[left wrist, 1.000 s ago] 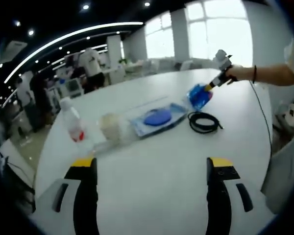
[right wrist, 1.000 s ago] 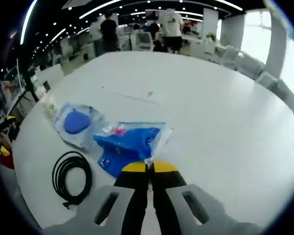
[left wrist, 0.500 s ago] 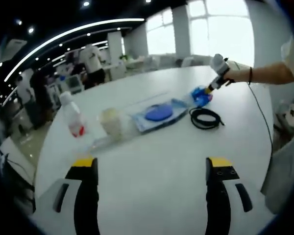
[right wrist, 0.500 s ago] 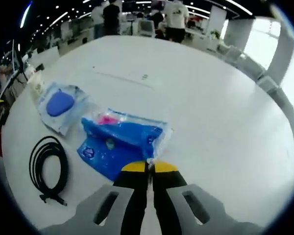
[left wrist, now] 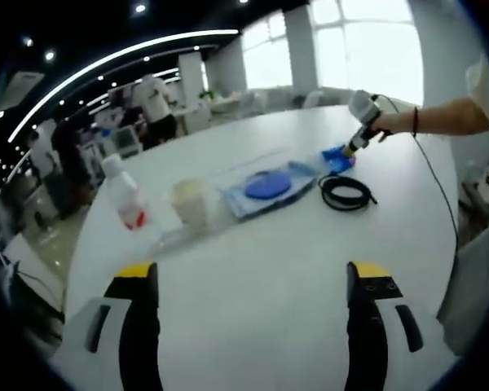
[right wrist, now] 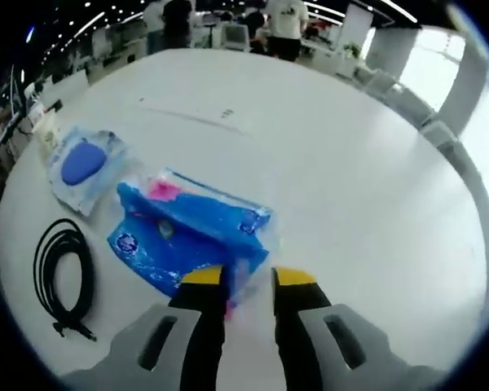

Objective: Arrange the tabletop items into an orderly group along one side of the table until the central work area is clear of visible clutter.

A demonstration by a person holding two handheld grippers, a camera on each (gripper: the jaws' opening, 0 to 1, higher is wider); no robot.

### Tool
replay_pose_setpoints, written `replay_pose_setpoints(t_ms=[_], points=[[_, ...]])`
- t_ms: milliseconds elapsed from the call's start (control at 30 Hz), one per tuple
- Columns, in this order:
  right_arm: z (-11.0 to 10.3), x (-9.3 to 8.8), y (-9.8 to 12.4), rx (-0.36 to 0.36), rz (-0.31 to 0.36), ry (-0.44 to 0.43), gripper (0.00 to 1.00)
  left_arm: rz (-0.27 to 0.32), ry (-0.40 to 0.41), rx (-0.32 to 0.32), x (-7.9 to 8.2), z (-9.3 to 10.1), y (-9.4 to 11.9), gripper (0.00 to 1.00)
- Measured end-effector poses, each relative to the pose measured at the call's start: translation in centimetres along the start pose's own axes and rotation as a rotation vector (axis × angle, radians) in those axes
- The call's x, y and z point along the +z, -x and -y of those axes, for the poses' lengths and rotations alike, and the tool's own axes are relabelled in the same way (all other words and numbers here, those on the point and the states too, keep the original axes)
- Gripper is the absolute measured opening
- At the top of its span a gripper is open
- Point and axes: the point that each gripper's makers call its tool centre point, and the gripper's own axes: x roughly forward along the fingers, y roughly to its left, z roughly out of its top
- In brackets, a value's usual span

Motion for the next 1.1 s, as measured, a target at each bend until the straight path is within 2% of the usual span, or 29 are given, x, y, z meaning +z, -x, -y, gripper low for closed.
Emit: replay_pose_setpoints(t_ms=[67,233,433,567,733,867,967,1000,1100], points=[[0.2,0.3,0.4,-0.01,0.013,-0.011,0.36,-0.014,0.001,0.014,-0.3,-0.3,0.0,0.93],[0.4,1.1,1.7,-0.002,0.058,-0.082,0.49,-0.01,0.03,0.025,-0.2,-0.8,0.2,0.94],[-1.6,2.6,4.7,0.056,0.144,-0.102,0.67,0.016,0.082,-0.003,0.4,-0.4,0.3,0.98],[-3.9,3.7,7.6,0.097,0.227,-0.095,0.8,0.05,0.104,-0.009,1.1,-0.5,0.5,0.99],[-6.3,3.8,11.0,0.123,0.27,-0.08,0.91,0.03,0.119,-0.028,1.0,-0.3,0.9,0.99],[-9.1,3.9,14.0,0.156,0.316,-0.06,0.99,0.049,0.132,-0.037,2.1,-0.7,1.9,0.99],[-10.8,3.6,15.7,0.169,0.332,-0.047,0.99,0.067,0.123,-0.043,2.7,-0.8,2.5,0.99],[-12.2,3.4,16.8,0.194,0.338,-0.033,0.99,0.077,0.128,-0.049,3.0,-0.9,2.9,0.99],[-14.2,3.2,18.4,0.229,0.364,-0.016,1.0,0.099,0.155,-0.071,3.5,-0.7,3.8,0.99]])
